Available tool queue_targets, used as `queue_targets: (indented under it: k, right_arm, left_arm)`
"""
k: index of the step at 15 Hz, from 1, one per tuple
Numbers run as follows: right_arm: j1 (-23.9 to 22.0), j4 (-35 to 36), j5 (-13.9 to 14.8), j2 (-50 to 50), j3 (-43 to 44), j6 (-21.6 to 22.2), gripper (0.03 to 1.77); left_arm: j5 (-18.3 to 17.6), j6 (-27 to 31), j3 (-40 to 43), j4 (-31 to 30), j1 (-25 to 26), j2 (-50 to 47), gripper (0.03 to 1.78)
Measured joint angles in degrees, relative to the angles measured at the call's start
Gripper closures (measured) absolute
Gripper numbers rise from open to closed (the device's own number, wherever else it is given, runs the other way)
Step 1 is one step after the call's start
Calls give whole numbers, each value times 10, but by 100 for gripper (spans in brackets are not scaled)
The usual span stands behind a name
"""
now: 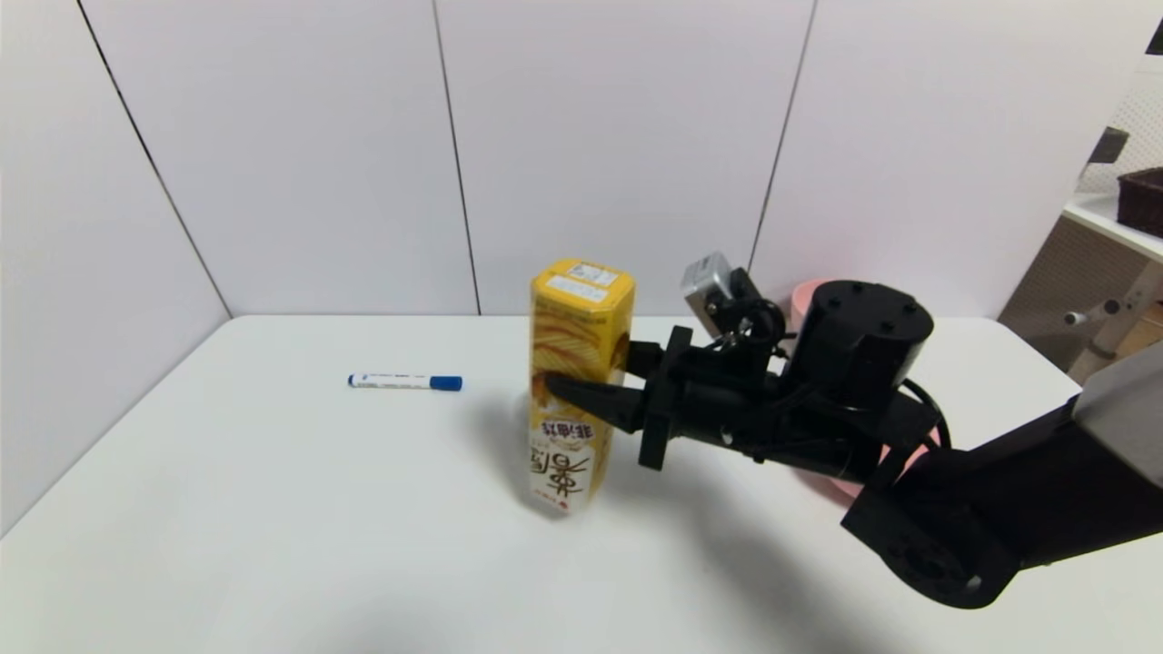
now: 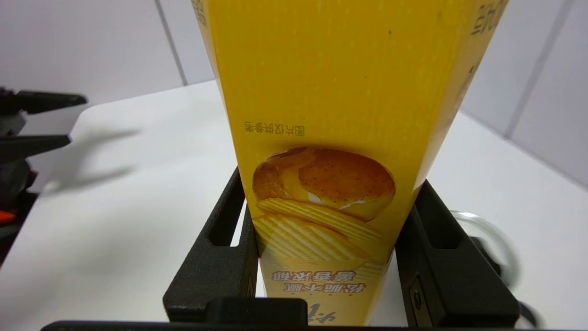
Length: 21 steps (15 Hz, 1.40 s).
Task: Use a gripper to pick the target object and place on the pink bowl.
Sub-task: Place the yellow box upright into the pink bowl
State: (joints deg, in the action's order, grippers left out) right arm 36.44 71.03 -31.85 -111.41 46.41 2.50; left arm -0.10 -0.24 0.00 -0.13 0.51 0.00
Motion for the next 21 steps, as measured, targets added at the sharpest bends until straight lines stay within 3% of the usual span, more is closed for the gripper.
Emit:
queue_targets:
  k: [4, 9, 12, 21]
  right_arm:
    - [-89, -82, -1, 44, 26, -3, 99]
    - [-227, -204, -4, 64, 142, -4, 99]
    - [-297, -235, -4, 46, 212, -5, 99]
    - [-406, -263, -5, -45, 344, -23, 99]
  left_arm:
    - [0, 0, 0, 0, 0, 0, 12]
    - [0, 0, 0, 0, 0, 0, 12]
    - [0, 0, 0, 0, 0, 0, 12]
    - [0, 0, 0, 0, 0, 0, 12]
